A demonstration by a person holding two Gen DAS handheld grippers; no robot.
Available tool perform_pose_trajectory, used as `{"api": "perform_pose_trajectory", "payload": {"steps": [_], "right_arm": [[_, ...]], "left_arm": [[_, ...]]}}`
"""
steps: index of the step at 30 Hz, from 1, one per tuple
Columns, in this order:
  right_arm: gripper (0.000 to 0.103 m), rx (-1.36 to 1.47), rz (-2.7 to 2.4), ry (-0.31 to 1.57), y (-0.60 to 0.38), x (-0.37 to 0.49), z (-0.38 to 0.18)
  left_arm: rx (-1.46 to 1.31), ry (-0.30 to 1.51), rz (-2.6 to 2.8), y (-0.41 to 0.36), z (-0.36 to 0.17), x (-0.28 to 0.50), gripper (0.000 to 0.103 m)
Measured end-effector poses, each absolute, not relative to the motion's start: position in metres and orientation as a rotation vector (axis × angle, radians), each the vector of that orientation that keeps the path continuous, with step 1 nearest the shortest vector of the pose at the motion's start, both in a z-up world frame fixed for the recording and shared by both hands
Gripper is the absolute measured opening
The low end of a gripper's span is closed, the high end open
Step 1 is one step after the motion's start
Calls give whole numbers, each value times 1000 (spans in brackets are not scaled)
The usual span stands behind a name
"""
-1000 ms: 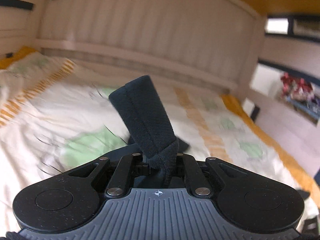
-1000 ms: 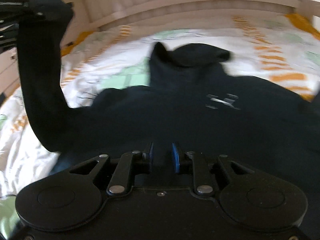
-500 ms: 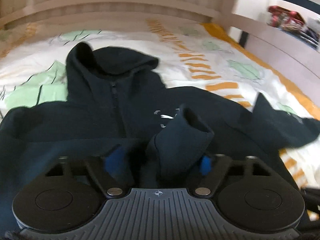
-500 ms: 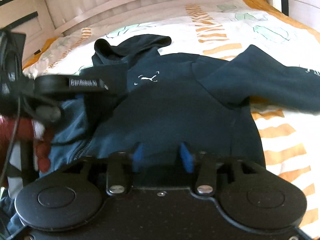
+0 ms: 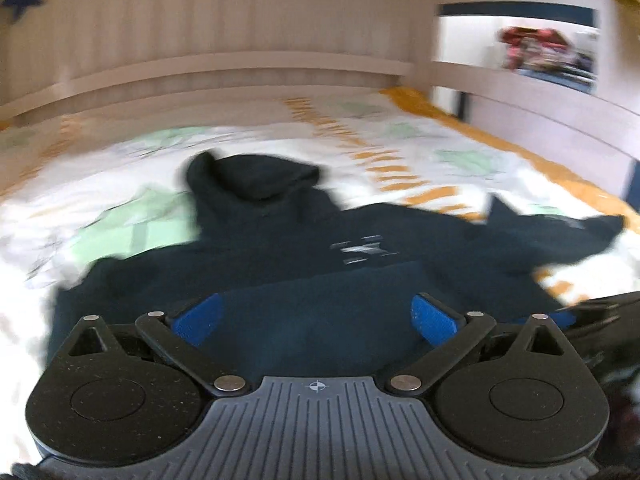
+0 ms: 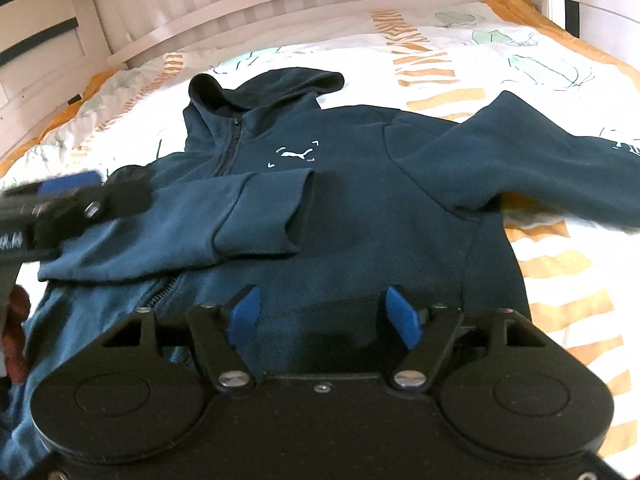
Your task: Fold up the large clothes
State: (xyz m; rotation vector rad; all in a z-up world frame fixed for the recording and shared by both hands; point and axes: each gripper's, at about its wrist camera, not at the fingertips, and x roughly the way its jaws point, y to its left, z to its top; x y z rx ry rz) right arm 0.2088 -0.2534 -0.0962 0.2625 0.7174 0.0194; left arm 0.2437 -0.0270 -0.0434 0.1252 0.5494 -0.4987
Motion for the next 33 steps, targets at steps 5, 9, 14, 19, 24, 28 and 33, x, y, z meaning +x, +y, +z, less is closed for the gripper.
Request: {"api": "perform_pose_trajectory", "payload": {"steps": [5,9,14,19,24,28,33], "right_arm": [[74,326,62,708,-254,226,-94],[74,348,102,700,-246,241,-97],[75,362,127,705,-236,262,-106],[54,328,116,714,-225,275,-104],[31,227,145,672,-211,277,-80],[31,193,120,599,-215,272,-56],[37,203,55,678,-225,280,-76]], "left_arm": [[10,651,-282,33,-67,265,103],[-9,745,-144,67,-96,274,103],[-149,761,-134,88,-101,278,103],[-114,742,-133,81,-96,275,103],[-93,659,-145,82,-73,265,103],[-40,620,-161,69,-56,270,103],[-11,677,-129,60,-77,283,103]]}}
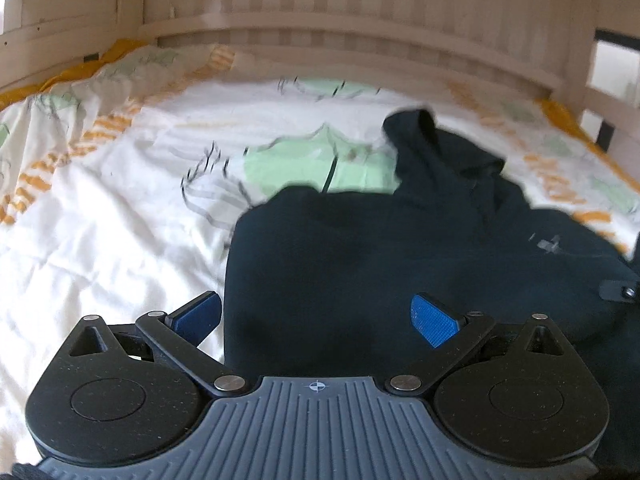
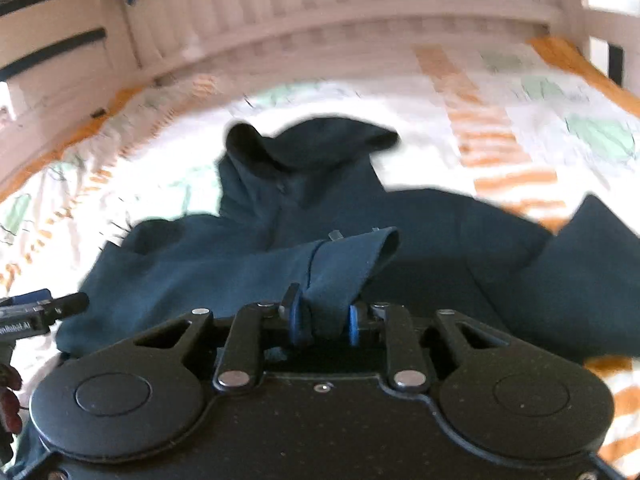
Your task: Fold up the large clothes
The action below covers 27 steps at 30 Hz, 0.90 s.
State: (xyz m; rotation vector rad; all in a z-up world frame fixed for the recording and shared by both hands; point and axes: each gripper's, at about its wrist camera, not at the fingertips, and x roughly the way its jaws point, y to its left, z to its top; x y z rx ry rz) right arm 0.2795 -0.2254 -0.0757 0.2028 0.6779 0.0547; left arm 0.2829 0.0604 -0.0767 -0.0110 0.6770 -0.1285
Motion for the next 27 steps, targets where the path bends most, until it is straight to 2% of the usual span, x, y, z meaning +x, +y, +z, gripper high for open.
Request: {"api": "perform_pose_trajectory", "payload": {"steps": [1,3,8,27], "right_arm": [[39,192,39,696,-225,280,-82],[50,168,4,717,-223,279,-95],[58,172,-32,649,-227,266,-111],[69,238,8,610,-238,256,-114]], "left_arm": [[-9,698,-122,61,-84,285,103],[-4,741,-106,62,-99,286,103],[-43,768,-109,70,-109,288,103],[4,748,-86,62,-114,286,103]]}}
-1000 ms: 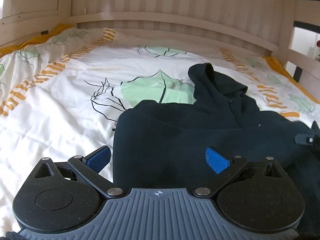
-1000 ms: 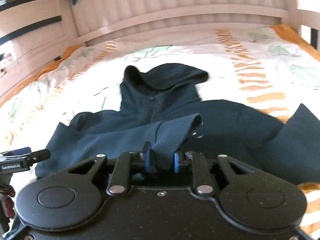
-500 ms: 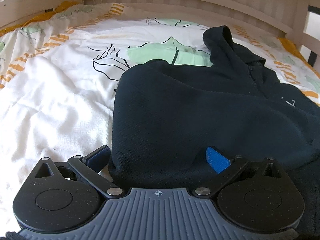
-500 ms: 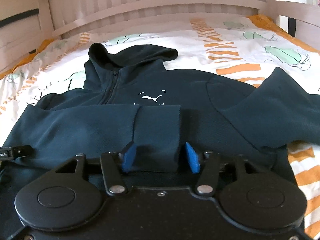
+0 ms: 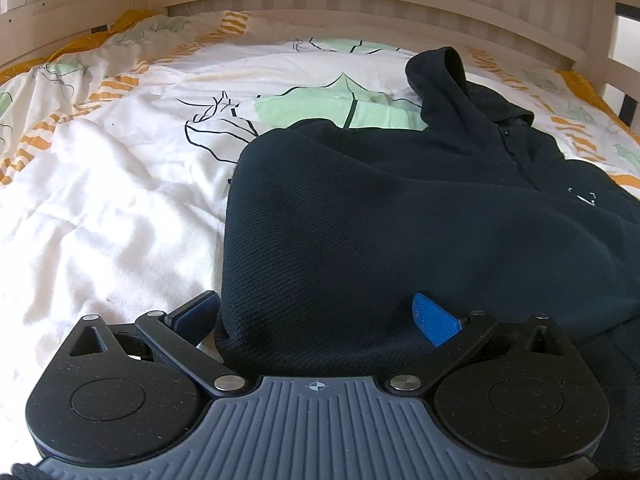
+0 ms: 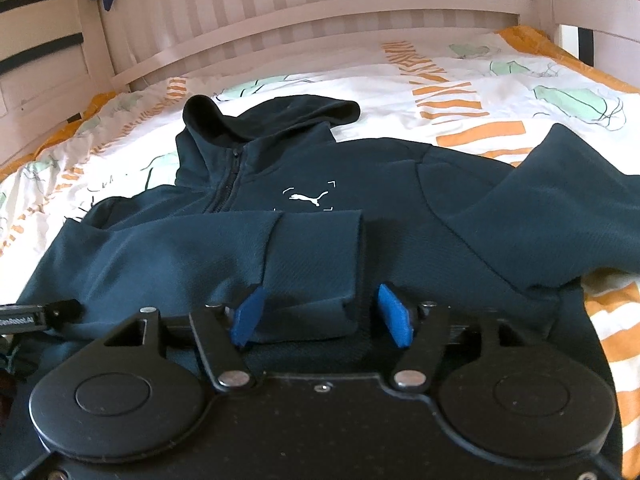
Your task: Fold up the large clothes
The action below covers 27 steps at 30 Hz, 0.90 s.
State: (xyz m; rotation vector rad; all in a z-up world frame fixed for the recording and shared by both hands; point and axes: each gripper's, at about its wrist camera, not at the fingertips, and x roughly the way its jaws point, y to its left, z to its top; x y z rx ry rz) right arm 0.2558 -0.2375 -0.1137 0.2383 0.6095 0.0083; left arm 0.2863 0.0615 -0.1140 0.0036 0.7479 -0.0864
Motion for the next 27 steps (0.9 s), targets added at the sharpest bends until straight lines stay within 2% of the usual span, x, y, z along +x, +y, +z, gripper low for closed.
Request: {"api": "perform_pose_trajectory", "payload": {"steps": [1,3,4,12,17,27], "right_arm": [[70,246,11,615,-239,254,-112],[81,275,22,625,-245,243,-106],[82,289,30,629,-249,237,-103],[83,324,-21,667,-299,192,-80],[87,380,-143,690,-356,175,-70],[87,463,-392,699,-440,163,-79]], "left_arm": [[2,748,-87,61,-114,286,103],[0,750,-88,62,-114,286,103],[-2,752,-89,62,-113,287,103],[-20,778,-79,62,-95,285,103],[-27,725,-120,46,-67,269,103],[13,599,-212,-14,-36,254,103]]}}
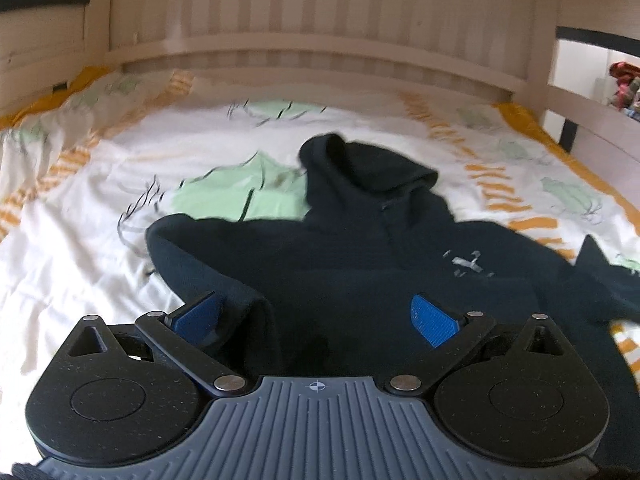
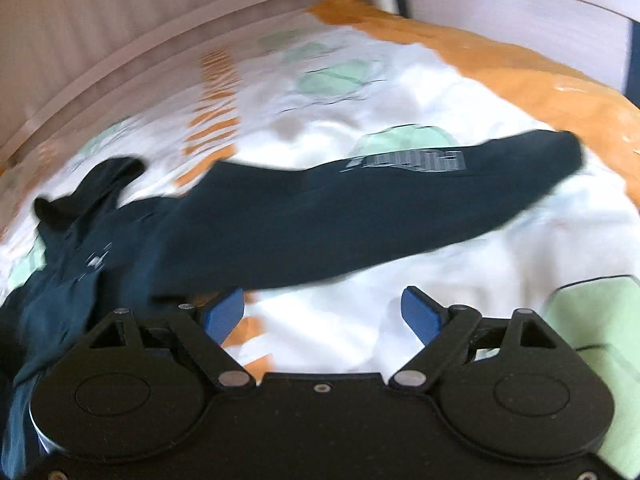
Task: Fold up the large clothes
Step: 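Grasp the other hoodie sleeve cuff with the right gripper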
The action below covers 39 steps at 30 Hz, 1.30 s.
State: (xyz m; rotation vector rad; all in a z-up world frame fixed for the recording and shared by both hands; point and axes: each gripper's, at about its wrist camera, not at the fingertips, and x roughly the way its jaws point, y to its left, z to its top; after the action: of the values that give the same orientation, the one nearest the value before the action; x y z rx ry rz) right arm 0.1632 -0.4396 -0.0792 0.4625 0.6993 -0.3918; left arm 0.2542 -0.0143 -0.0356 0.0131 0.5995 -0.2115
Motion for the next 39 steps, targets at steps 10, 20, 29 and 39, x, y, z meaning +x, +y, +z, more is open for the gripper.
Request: {"api": "perform_pose_trajectory", "payload": {"steps": [10,20,29,39], "right_arm": [[87,585,-494,677,-487,162,-92],[87,623,-571,655,-517,170,-98],[68,647,-649,620,-546,179,-108],[13,508,-620,544,-534,186,-66]], "left_arm": [[120,474,-248,-40,-25,232,103],[115,604,-378,-88,-62,260,103],[133,718,-398,-112,-105,285,103],[71,730,-412,-99,-103,284,103]]}}
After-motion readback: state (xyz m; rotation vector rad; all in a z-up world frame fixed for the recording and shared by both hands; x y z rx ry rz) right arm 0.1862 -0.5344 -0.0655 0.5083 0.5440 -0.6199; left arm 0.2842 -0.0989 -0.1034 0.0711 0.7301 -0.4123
